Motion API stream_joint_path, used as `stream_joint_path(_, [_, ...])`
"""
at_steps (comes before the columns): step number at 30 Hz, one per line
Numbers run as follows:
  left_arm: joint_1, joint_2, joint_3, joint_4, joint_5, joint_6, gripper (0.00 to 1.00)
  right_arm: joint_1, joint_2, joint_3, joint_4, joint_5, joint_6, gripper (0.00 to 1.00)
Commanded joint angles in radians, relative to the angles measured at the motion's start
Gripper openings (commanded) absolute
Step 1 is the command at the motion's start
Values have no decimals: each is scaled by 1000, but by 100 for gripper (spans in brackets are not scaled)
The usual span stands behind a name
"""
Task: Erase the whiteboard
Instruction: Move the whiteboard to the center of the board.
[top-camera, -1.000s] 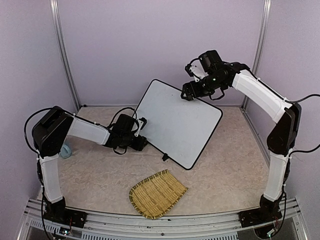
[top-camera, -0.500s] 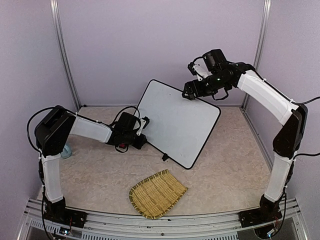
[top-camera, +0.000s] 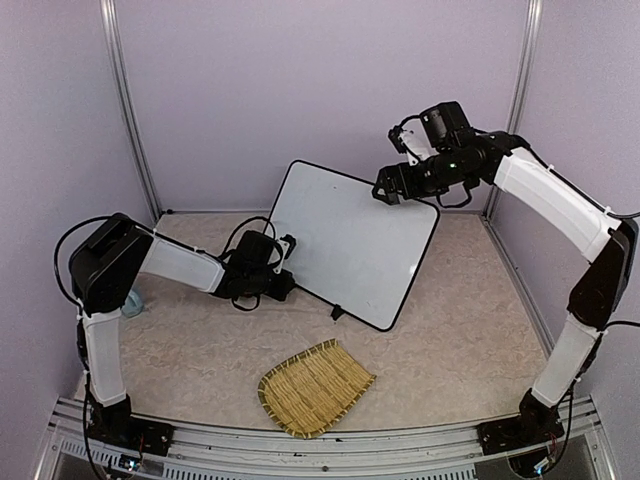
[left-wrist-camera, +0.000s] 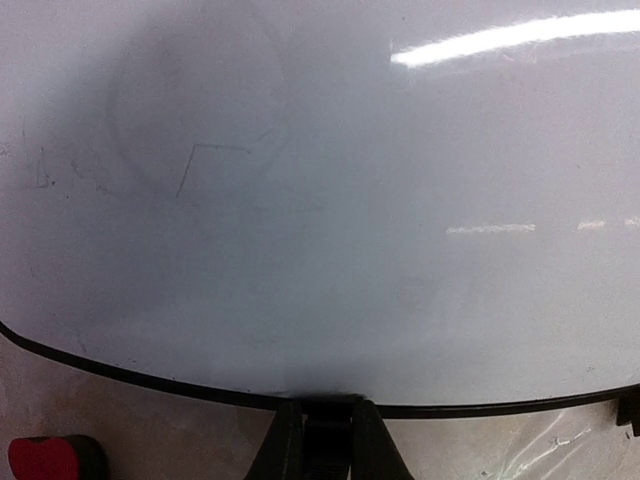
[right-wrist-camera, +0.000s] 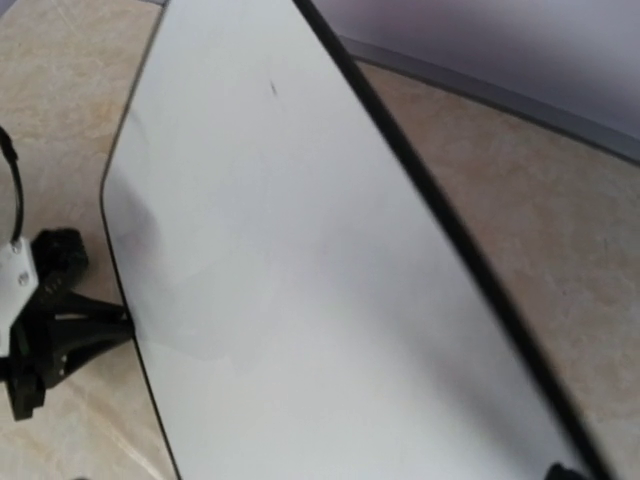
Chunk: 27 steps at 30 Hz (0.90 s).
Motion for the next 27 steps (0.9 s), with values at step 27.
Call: stream_joint_path(27, [-137, 190, 254, -309, -325, -597, 9, 10, -370, -550, 254, 138, 131, 100])
